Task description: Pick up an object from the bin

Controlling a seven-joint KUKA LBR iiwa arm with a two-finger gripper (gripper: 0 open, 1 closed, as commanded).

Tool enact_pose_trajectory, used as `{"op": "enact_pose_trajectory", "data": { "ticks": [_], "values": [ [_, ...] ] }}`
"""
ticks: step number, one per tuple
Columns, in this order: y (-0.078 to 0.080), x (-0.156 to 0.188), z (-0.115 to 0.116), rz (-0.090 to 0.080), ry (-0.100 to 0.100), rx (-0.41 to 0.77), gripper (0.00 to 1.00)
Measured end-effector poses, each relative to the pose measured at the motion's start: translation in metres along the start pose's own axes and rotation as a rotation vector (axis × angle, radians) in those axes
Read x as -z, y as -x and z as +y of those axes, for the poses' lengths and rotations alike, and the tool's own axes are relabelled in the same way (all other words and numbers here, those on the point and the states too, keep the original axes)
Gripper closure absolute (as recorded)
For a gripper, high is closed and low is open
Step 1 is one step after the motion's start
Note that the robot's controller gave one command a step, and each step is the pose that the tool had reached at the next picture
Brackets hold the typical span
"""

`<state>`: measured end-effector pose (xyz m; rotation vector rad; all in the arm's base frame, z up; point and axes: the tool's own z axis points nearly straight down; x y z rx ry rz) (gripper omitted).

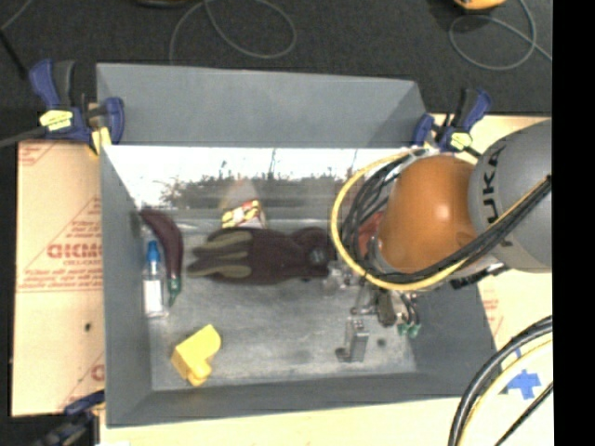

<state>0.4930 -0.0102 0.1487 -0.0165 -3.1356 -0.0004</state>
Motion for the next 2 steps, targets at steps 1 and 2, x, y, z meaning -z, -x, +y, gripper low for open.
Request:
{"op": "enact_pose_trajectory", "data": {
  "ticks": [1,2],
  "values": [
    [0.002,0.004,0.000,-0.008,0.000,0.000,0.00],
    [0.050,-0.030,0.022,-0.014,-0.002,0.049,0.00]
  ]
}}
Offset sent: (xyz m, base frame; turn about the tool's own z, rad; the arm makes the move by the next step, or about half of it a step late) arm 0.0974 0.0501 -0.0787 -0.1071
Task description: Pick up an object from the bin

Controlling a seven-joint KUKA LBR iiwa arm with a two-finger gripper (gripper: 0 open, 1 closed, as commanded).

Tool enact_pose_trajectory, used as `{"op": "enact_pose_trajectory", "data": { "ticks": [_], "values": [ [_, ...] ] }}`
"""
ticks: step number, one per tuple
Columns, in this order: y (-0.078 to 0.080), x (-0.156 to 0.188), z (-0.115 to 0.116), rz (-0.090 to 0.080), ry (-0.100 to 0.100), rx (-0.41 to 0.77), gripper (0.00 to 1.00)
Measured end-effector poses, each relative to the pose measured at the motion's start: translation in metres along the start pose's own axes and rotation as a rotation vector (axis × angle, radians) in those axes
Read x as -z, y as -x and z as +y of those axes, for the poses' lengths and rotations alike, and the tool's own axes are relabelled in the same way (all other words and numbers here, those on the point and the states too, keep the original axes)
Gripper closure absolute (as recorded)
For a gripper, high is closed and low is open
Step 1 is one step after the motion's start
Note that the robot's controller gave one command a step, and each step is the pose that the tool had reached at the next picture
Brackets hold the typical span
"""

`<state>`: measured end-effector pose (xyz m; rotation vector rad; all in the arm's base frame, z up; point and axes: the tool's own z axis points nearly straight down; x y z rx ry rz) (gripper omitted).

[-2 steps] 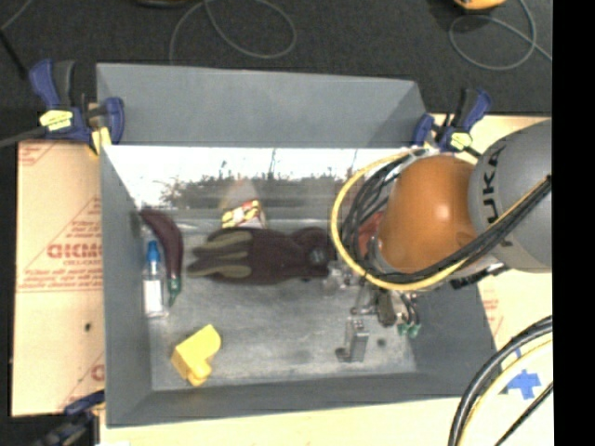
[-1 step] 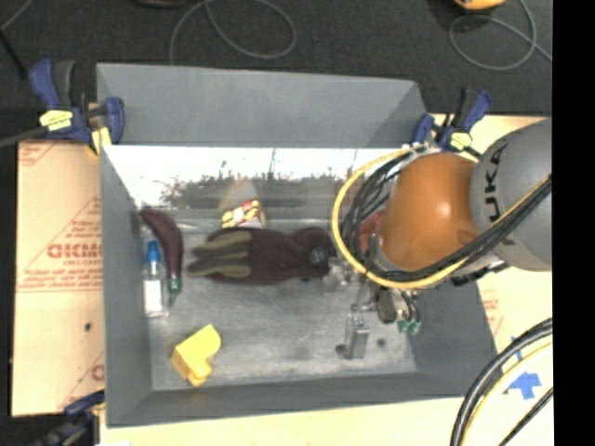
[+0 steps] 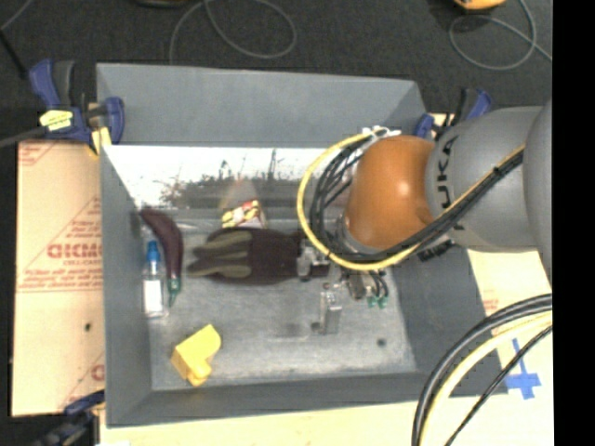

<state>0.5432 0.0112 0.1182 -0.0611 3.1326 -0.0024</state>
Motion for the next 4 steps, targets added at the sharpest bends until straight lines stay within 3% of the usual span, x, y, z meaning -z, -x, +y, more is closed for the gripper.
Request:
{"op": "enact_pose_trajectory", "data": {
  "ticks": [1,2,3,4],
  "values": [
    [0.024,-0.005,0.046,0.010,0.002,-0.054,0.00],
    [0.065,-0.018,0.051,-0.005,0.005,-0.106,0.00],
    [0.081,-0.045,0.081,-0.003,0.003,-0.310,1.00],
    [0.081,-0.045,0.081,-0.003,0.003,-0.309,1.00]
  ]
}}
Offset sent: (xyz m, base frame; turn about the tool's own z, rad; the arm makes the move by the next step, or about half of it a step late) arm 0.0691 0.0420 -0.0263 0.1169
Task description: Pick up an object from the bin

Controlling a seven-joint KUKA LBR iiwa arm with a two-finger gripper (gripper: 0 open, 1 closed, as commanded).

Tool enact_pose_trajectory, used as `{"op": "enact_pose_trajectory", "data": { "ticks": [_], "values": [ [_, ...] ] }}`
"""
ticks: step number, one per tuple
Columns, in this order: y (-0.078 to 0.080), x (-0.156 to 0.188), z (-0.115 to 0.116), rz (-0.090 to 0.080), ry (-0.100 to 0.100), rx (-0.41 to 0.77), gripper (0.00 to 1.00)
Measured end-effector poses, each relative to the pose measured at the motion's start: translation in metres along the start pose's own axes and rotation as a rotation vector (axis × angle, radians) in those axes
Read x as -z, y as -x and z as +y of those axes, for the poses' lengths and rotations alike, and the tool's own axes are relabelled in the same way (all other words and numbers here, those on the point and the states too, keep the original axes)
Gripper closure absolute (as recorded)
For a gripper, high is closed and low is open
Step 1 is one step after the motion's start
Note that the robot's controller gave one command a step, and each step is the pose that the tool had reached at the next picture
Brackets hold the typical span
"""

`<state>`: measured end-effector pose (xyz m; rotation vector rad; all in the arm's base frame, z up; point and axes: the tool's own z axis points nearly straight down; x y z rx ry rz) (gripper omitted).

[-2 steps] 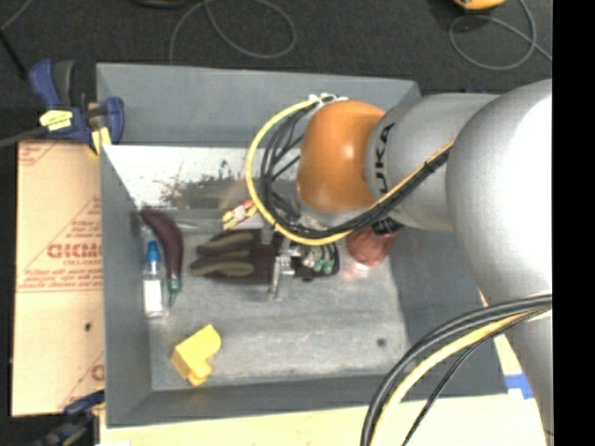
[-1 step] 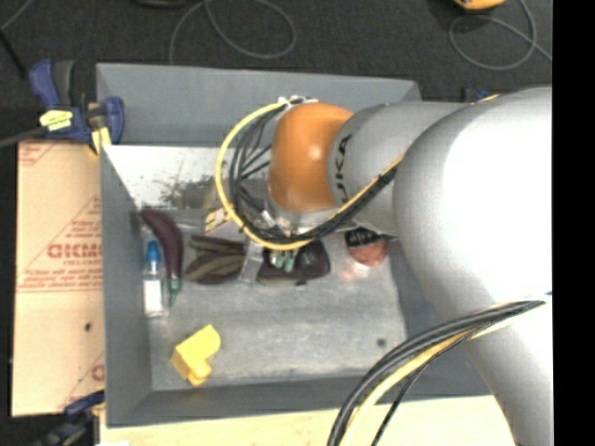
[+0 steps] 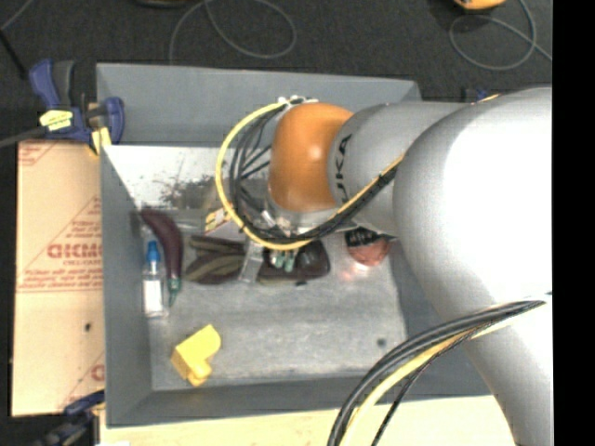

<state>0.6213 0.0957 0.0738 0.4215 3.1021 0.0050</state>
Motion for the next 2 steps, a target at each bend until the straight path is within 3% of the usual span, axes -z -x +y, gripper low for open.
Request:
{"op": "enact_pose_trajectory", "data": {
  "ticks": [1,2],
  "values": [
    [0.0076,0.0826,-0.0137,-0.004,-0.001,0.046,1.00],
    [0.0076,0.0825,-0.0137,-0.004,-0.001,0.046,1.00]
  ]
}}
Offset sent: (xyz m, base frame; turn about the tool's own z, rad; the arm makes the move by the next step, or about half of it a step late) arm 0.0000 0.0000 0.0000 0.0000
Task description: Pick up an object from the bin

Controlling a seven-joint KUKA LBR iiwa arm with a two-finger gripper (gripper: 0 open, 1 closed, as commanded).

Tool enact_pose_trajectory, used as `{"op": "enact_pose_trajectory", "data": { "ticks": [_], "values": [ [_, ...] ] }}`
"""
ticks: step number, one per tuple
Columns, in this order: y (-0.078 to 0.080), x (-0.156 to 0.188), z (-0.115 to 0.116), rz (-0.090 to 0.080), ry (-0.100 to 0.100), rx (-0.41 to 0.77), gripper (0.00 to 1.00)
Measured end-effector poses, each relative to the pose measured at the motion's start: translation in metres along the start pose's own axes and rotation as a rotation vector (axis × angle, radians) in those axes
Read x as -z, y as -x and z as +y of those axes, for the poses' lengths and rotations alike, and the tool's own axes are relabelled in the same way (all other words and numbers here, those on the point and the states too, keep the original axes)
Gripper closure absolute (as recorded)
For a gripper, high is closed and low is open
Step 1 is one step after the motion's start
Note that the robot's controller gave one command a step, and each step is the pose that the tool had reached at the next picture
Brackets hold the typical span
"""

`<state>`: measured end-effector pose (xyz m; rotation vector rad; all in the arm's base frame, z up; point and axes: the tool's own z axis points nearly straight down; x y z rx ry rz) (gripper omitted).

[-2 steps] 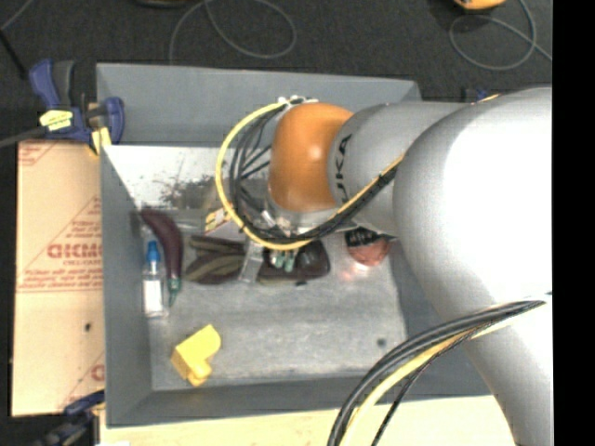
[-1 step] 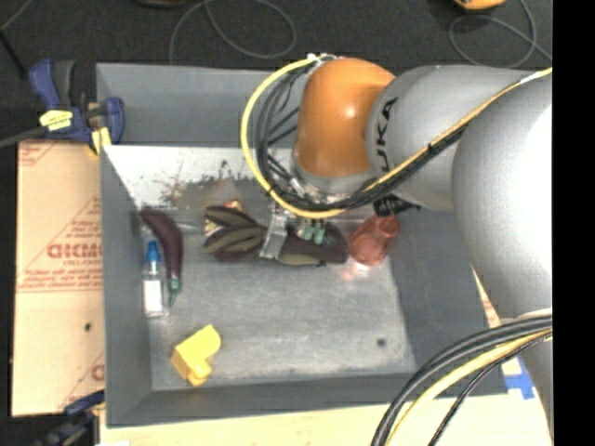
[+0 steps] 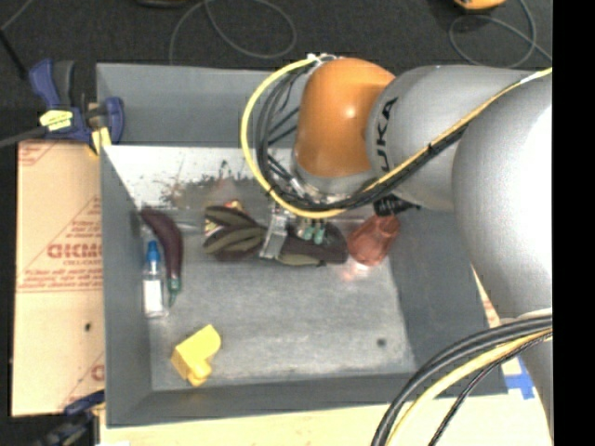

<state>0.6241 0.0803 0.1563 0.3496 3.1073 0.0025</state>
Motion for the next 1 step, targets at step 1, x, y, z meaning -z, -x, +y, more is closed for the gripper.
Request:
{"op": "enact_pose_trajectory", "data": {
  "ticks": [1],
  "values": [
    [-0.0032,0.0314,-0.0019,0.010,-0.002,-0.004,1.00]
  ]
}}
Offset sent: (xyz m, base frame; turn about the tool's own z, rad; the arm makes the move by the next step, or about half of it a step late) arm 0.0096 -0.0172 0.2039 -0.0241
